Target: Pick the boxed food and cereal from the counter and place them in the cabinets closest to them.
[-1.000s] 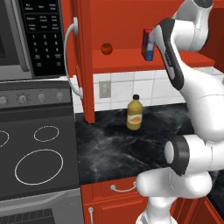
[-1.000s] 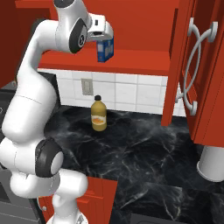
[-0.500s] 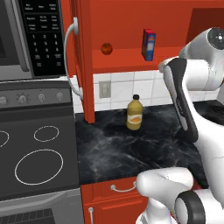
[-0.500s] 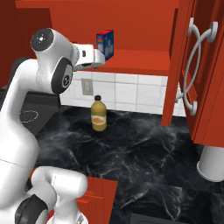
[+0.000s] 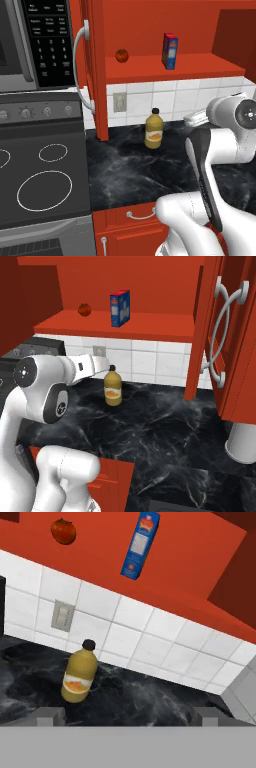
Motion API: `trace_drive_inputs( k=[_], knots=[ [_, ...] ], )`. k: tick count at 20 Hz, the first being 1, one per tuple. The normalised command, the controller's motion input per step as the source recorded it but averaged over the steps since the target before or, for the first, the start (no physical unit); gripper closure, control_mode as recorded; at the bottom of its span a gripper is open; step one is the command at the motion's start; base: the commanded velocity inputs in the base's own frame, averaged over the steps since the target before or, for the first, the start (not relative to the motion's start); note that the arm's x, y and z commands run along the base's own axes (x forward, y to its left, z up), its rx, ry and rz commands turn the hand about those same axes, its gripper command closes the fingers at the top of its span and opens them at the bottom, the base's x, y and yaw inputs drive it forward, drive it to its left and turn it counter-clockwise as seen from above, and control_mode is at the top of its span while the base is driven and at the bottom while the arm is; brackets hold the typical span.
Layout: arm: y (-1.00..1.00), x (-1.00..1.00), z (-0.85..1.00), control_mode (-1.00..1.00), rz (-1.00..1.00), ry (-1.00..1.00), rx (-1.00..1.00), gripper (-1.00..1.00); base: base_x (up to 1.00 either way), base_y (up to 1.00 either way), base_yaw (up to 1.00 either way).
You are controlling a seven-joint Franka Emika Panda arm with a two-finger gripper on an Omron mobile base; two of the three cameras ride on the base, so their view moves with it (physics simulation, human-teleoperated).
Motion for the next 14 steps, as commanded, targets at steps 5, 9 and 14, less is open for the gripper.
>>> trace_drive_inputs(
  k=[5, 9, 14],
  knots=[
    [0.0, 0.0, 0.0, -1.0, 0.0, 0.0, 0.0, -1.0, 0.0, 0.0, 0.0],
    [0.0, 0.0, 0.0, 1.0, 0.0, 0.0, 0.0, -1.0, -0.09, 0.0, 0.0],
    [0.0, 0.0, 0.0, 1.0, 0.0, 0.0, 0.0, -1.0, -0.5, 0.0, 0.0]
  ],
)
